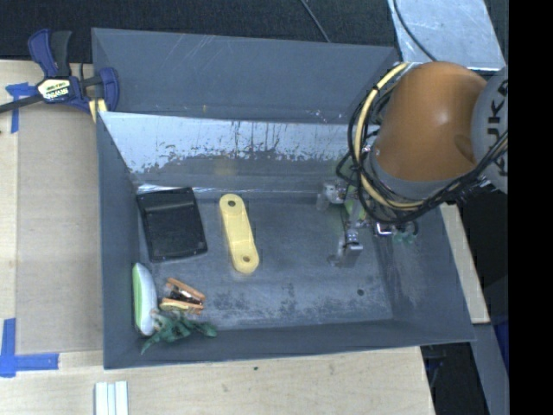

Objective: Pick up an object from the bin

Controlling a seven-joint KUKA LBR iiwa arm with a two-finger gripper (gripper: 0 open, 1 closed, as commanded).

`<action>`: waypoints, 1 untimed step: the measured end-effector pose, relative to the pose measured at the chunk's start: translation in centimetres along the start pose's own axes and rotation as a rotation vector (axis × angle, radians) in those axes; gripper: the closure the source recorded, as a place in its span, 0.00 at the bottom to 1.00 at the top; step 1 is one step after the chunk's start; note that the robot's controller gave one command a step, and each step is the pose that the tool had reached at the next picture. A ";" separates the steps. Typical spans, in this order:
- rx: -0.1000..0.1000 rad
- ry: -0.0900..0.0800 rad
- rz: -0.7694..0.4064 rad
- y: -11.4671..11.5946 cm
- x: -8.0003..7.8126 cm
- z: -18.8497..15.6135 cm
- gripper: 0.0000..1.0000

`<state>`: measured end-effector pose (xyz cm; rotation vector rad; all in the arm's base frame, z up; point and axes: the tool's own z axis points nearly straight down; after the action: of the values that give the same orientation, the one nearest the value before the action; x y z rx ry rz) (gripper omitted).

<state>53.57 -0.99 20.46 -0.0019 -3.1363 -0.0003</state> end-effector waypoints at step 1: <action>0.000 -0.009 0.000 0.0 -0.2 -0.5 0.00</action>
Offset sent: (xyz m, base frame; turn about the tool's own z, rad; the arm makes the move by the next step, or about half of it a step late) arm 0.0589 0.0659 -0.1346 -0.1003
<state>53.73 -1.00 20.94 -0.0014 -3.1449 0.0001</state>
